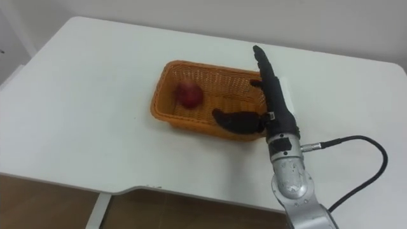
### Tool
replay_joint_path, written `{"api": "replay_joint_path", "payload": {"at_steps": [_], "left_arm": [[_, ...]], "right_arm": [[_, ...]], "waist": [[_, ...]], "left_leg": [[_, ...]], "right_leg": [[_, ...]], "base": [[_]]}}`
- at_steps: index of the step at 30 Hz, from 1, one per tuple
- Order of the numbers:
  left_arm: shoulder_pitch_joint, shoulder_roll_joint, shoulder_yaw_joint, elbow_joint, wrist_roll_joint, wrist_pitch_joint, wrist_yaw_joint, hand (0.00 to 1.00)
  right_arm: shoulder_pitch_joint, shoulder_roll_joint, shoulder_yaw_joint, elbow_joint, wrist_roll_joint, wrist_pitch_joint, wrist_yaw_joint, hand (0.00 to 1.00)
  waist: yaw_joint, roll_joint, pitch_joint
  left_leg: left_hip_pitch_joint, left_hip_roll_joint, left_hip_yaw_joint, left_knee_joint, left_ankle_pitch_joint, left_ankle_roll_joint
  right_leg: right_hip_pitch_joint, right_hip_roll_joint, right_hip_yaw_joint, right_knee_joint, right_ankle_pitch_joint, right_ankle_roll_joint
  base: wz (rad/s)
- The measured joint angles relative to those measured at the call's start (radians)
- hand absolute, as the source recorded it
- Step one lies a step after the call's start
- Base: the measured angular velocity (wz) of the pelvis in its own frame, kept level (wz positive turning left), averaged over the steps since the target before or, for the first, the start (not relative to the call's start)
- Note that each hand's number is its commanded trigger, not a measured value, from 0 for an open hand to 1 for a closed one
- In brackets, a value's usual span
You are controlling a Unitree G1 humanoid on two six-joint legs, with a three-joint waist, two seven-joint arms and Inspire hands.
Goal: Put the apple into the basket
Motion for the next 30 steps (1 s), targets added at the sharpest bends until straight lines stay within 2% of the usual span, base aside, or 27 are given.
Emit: {"api": "replay_joint_path", "payload": {"at_steps": [7, 9, 11, 14, 19, 22, 25, 28, 30], "left_arm": [[0.011, 0.000, 0.024, 0.011, 0.000, 0.002, -0.007, 0.00], [0.012, 0.000, 0.054, 0.037, -0.001, 0.003, -0.010, 0.00], [0.015, 0.001, 0.076, 0.040, -0.001, 0.003, -0.010, 0.00], [0.032, 0.001, 0.116, 0.036, 0.001, 0.002, -0.010, 0.00], [0.049, 0.002, 0.189, 0.039, 0.001, -0.013, 0.011, 0.00], [0.065, 0.003, 0.201, 0.031, 0.001, -0.014, 0.027, 0.00], [0.079, 0.002, 0.204, 0.026, -0.001, -0.011, 0.031, 0.00], [0.081, 0.001, 0.228, 0.018, 0.000, -0.003, 0.045, 0.00], [0.081, 0.001, 0.254, 0.006, -0.002, 0.010, 0.047, 0.00]], "right_arm": [[0.003, 0.001, -0.075, 0.005, 0.002, 0.000, -0.013, 0.00], [0.002, 0.000, -0.133, 0.004, 0.031, 0.000, -0.030, 0.00], [0.001, -0.001, -0.192, 0.002, 0.034, 0.000, -0.050, 0.00], [0.001, -0.002, -0.303, 0.001, 0.061, -0.001, -0.127, 0.00], [0.002, -0.023, -0.484, 0.000, 0.108, -0.004, -0.309, 0.00], [0.016, -0.036, -0.585, 0.000, 0.114, -0.007, -0.418, 0.00], [0.035, -0.054, -0.634, 0.019, 0.170, -0.011, -0.494, 0.00], [0.035, -0.064, -0.720, 0.121, 0.204, -0.009, -0.553, 0.00], [0.039, -0.068, -0.774, 0.213, 0.295, -0.003, -0.589, 0.00]], "waist": [[-0.013, -0.001, -0.0005], [-0.016, -0.004, -0.0024], [-0.035, -0.005, -0.0032], [-0.044, -0.005, -0.0040], [-0.085, -0.007, -0.0063], [-0.111, -0.013, -0.0073], [-0.119, -0.021, -0.0094], [-0.146, -0.028, -0.0126], [-0.165, -0.032, -0.0144]], "left_leg": [[0.005, -0.002, -0.012, 0.000, 0.000, 0.000], [0.003, -0.003, -0.012, 0.000, 0.000, 0.000], [0.001, -0.003, -0.018, 0.000, 0.000, -0.001], [0.000, -0.003, -0.011, -0.001, 0.000, -0.001], [0.000, -0.002, -0.014, -0.002, 0.001, -0.001], [0.000, -0.002, -0.009, -0.003, 0.001, -0.001], [0.001, 0.000, 0.010, -0.004, 0.001, -0.001], [-0.002, -0.001, 0.015, -0.004, 0.001, -0.001], [-0.003, -0.002, 0.015, -0.003, 0.001, -0.001]], "right_leg": [[0.013, -0.001, 0.000, -0.007, 0.000, 0.000], [0.015, -0.001, 0.002, -0.015, 0.000, 0.000], [0.016, -0.001, -0.001, -0.015, 0.000, 0.000], [0.012, -0.001, 0.000, -0.015, 0.000, 0.000], [0.010, 0.003, -0.002, -0.015, 0.000, 0.000], [0.009, 0.004, 0.002, -0.015, 0.000, 0.000], [0.004, 0.005, 0.020, -0.015, 0.000, 0.000], [0.000, 0.004, 0.026, -0.014, 0.000, 0.000], [-0.001, 0.004, 0.026, -0.013, 0.000, 0.000]], "base": [[0.05], [0.00], [0.06], [0.00], [-0.01], [-0.02], [-0.20], [-0.03], [-0.02]]}}
